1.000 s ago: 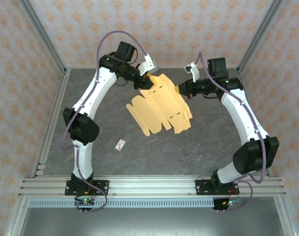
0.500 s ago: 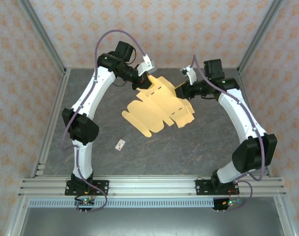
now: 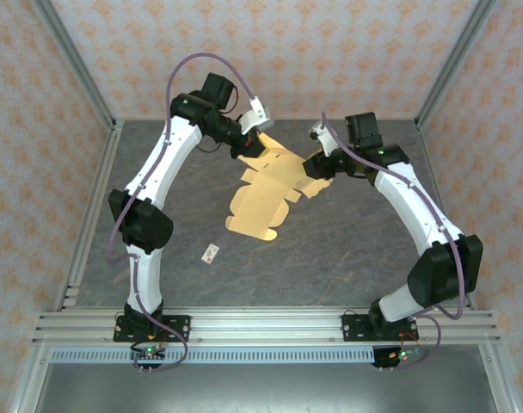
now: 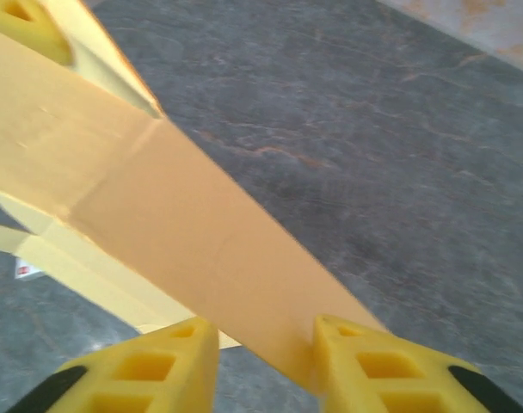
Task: Fold the paper box
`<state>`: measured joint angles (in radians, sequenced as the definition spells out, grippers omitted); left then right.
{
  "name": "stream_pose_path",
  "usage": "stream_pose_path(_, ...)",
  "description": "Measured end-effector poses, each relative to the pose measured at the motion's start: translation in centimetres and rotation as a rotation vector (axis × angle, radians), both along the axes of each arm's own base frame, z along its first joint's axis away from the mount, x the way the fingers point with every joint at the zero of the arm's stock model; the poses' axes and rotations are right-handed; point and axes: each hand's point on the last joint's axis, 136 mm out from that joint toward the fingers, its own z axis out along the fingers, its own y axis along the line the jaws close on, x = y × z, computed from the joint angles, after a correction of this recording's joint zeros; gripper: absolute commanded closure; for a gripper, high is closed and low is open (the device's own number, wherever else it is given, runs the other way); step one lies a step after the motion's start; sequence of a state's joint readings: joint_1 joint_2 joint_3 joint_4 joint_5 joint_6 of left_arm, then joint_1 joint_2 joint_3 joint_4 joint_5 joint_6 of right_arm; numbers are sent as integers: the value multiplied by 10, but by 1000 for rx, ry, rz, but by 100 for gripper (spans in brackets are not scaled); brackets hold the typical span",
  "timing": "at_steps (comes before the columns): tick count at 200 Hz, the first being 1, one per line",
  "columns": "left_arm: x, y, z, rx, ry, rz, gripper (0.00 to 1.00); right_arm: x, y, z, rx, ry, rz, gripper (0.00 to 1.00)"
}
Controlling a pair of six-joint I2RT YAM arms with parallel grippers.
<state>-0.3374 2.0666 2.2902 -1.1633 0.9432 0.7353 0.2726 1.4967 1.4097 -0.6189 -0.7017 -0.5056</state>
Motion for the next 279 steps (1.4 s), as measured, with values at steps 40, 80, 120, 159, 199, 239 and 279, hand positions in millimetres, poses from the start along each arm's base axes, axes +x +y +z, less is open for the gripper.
stream_pose_path(40,0,0,0,1,-5,-4,100,5,-16,16,-77,-134,-51,44)
stream_pose_path(80,0,0,0,1,-14,-12,100,-4,-14,22,-97,-199,40,43)
stream_pose_path(120,-2,-1,3,-8,-18,-23,100,-4,-5,4,-96,-177,130,43)
stream_pose_path(159,-2,-2,4,-12,-17,-26,100,3,-3,-15,-126,-180,173,55)
stream_pose_path(199,-3,-2,4,-12,-16,-26,100,6,-3,-22,-132,-177,195,52)
stream_pose_path(239,-2,-2,3,-12,-16,-26,100,7,-3,-20,-134,-188,197,56)
stream_pose_path(279,-2,-2,4,-12,-16,-26,100,9,-3,-14,-135,-203,194,58)
